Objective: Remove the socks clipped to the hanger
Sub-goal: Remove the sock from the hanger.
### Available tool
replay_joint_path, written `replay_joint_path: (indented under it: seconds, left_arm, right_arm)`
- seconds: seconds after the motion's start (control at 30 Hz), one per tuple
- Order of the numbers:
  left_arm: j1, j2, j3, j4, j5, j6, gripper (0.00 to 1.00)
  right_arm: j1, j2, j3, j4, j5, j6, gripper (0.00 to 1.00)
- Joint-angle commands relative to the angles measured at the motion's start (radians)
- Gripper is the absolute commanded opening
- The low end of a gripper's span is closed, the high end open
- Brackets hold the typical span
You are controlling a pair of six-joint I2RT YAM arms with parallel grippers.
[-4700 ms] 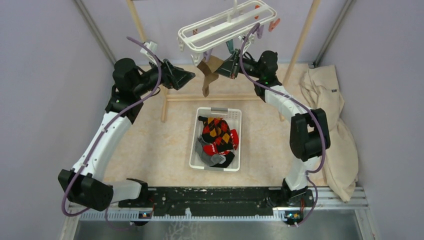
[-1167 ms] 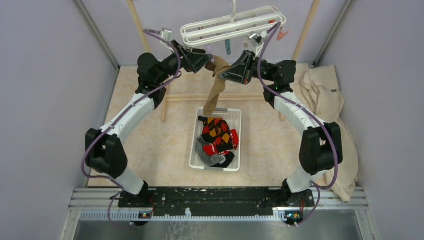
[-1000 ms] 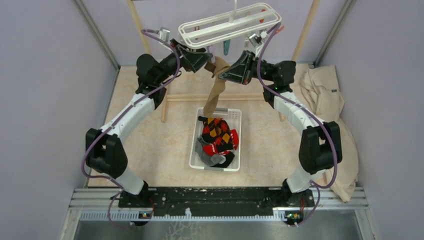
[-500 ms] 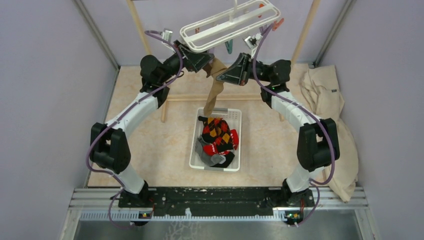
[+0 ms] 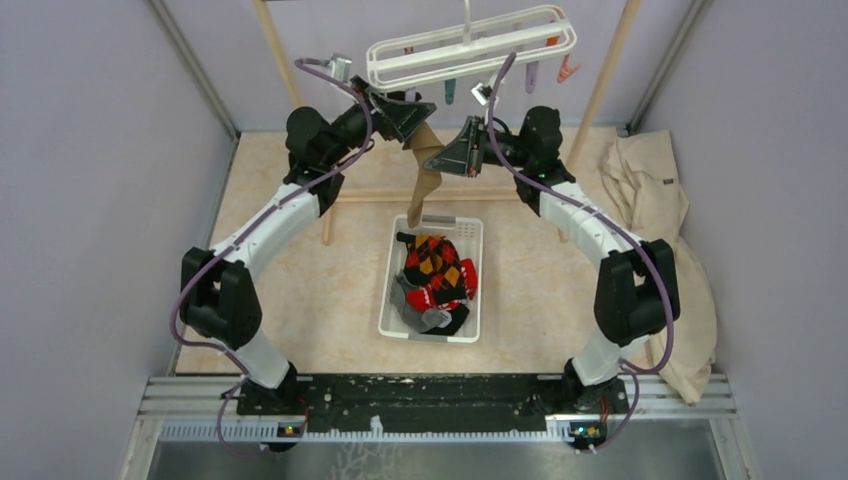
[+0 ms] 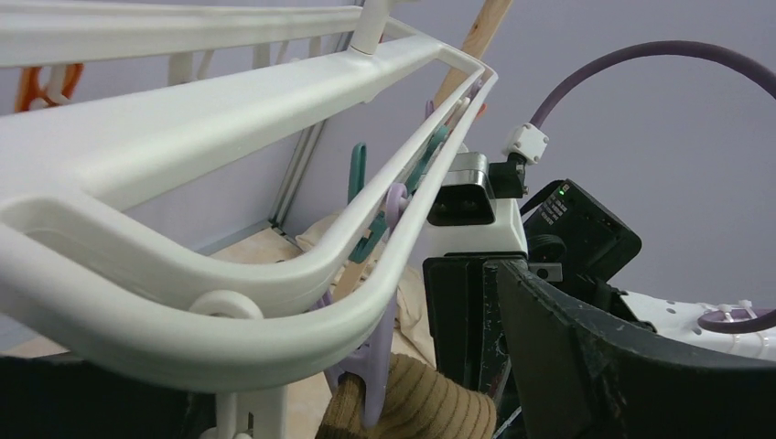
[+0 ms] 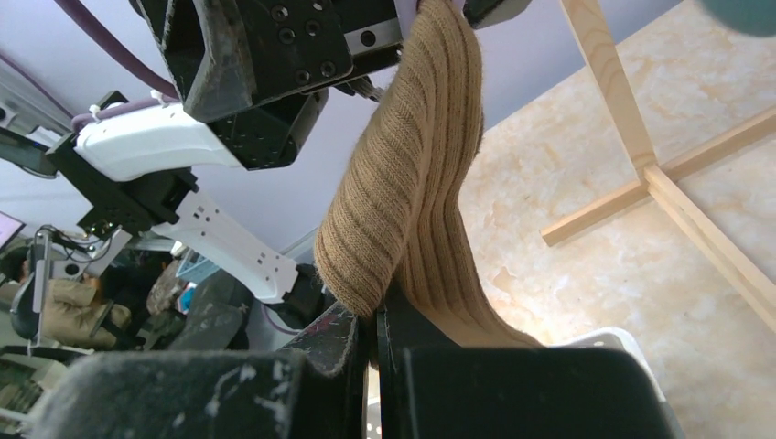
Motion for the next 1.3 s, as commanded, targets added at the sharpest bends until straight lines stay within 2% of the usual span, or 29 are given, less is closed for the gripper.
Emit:
replay_joint_path:
  seconds: [0.0,0.2,0.5,0.7,1.17,1.23,1.27]
  left_arm:
    - [0.001,-0.053,-0.011,0.021,-0.031,0.036,0.86]
    - [0.010,-0.061,-0.021,0.026,-0.026,0.035,0.80]
    - [0.020,-0.049,-0.028,0.061,-0.007,0.008,0.62]
    - [0.021,-0.046,-0.026,0.071,-0.008,-0.001,0.59]
    - [0.026,-0.042,-0.029,0.096,-0.007,-0.021,0.44]
    - [0.028,-0.041,-0.029,0.096,-0.006,-0.020,0.39]
    - [0.028,-0.042,-0.028,0.095,-0.006,-0.020,0.32]
  right_arm:
    - [0.007,-0.065,0.040,-0.024,0.013,-0.065,0.00]
    - [0.006,-0.075,0.021,-0.025,0.013,-0.073,0.00]
    - [0.006,-0.081,0.011,-0.036,0.013,-0.085,0.00]
    - [0.006,-0.083,0.004,-0.038,0.011,-0.090,0.00]
    - [0.006,-0.085,-0.006,-0.051,0.013,-0.104,0.00]
    - [0.006,-0.086,-0.006,-0.053,0.014,-0.106,0.00]
    - [0.006,-0.085,-0.007,-0.054,0.015,-0.107,0.00]
